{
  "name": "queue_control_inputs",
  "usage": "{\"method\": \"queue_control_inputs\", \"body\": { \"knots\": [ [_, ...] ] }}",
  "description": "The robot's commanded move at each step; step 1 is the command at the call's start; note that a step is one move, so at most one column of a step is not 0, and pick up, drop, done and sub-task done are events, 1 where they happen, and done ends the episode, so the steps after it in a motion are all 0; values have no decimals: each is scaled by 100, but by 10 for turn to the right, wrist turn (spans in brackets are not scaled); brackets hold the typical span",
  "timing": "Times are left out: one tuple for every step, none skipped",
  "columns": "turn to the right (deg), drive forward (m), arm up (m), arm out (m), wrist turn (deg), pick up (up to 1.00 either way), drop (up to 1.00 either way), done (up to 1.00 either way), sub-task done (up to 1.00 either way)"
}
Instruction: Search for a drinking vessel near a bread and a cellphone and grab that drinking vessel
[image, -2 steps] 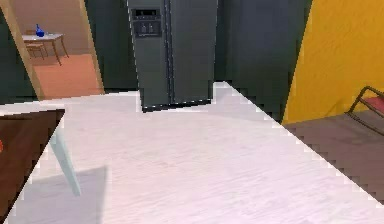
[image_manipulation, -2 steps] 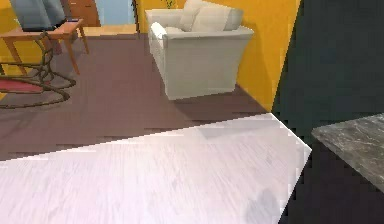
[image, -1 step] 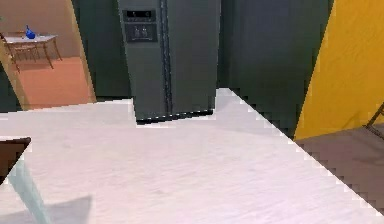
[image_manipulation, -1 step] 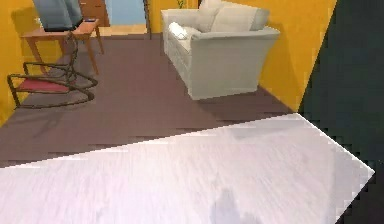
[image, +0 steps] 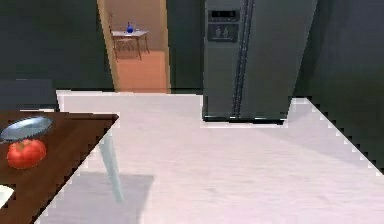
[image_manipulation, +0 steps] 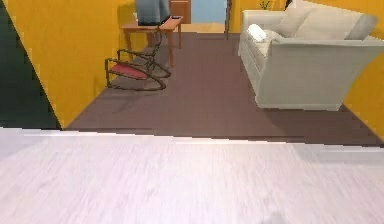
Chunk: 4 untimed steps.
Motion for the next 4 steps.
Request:
{"method": "queue_control_inputs", "body": {
  "knots": [
    [0,5,0,0,0,0,0,0,0],
    [0,100,0,0,0,0,0,0,0],
    [60,0,0,0,0,0,0,0,0],
    [0,30,0,0,0,0,0,0,0]
  ]
}}
